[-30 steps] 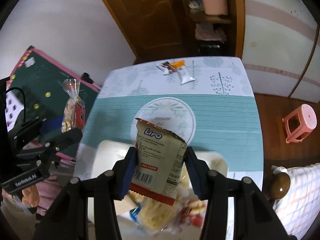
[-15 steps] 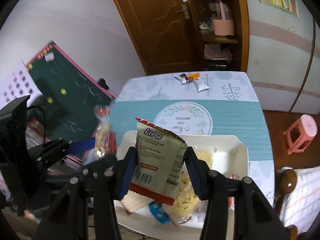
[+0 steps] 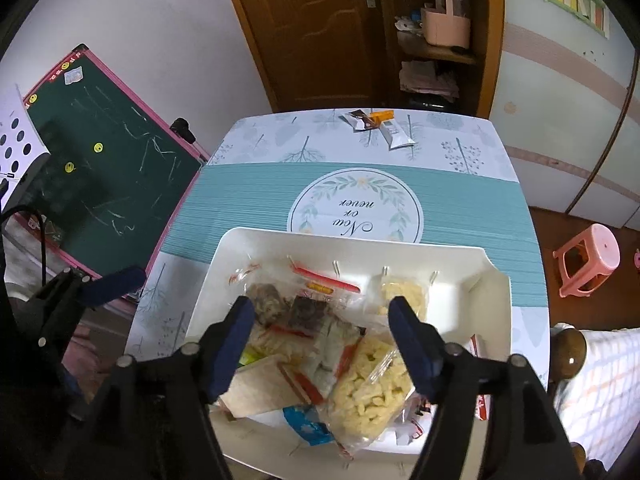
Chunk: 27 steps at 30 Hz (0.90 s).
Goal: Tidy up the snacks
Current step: 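Lower both bags into the tray and open both tools, then move both tools back over the last two snacks on the table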
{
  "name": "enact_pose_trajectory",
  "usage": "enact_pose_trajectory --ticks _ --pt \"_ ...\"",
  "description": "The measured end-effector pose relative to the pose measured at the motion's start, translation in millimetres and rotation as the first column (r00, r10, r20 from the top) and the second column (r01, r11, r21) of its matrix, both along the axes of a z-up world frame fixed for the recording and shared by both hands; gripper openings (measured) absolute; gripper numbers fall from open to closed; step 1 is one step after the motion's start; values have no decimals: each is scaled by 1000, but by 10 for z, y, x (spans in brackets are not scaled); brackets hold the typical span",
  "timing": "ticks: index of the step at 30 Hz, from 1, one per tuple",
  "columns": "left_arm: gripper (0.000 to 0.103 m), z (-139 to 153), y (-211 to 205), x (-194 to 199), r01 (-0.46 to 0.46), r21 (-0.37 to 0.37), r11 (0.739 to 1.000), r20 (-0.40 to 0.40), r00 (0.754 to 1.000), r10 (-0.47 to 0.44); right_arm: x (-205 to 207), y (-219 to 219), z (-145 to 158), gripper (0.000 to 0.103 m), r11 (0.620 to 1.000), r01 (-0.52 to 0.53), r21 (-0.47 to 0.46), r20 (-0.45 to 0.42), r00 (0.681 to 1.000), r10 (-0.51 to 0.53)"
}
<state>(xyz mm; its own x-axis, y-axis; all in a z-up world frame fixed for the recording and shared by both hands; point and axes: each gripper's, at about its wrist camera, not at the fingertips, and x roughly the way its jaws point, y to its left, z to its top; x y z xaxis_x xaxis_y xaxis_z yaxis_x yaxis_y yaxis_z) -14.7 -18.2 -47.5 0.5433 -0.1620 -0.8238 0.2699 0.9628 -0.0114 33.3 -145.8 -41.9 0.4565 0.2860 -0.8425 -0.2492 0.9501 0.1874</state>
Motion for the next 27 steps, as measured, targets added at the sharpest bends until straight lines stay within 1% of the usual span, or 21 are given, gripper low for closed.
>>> enact_pose_trajectory --ticks 7,11,15,18,20,24,27 --pt "96 -30 50 41 -30 -13 999 -18 999 30 -32 -21 5 72 1000 -1 16 -8 1000 1" --pt "96 -40 59 60 -41 -8 999 -24 999 41 -34 -22 -31 72 1000 -3 20 -25 1000 3" --pt "96 35 92 70 -40 20 999 7 999 40 -10 -43 -37 72 1000 2 7 -43 999 -2" --pt "96 231 162 129 -47 58 997 67 997 43 47 -99 35 72 1000 11 -15 -37 999 -12" --pt "96 382 226 203 -55 74 996 103 994 47 118 -169 149 72 1000 23 -20 -17 1000 -23" --pt "96 790 369 478 -59 75 995 152 987 47 333 -318 505 72 998 49 -42 51 998 -47" --pt "96 1060 406 699 -59 105 993 188 981 38 489 -376 778 72 995 59 -80 111 993 -50"
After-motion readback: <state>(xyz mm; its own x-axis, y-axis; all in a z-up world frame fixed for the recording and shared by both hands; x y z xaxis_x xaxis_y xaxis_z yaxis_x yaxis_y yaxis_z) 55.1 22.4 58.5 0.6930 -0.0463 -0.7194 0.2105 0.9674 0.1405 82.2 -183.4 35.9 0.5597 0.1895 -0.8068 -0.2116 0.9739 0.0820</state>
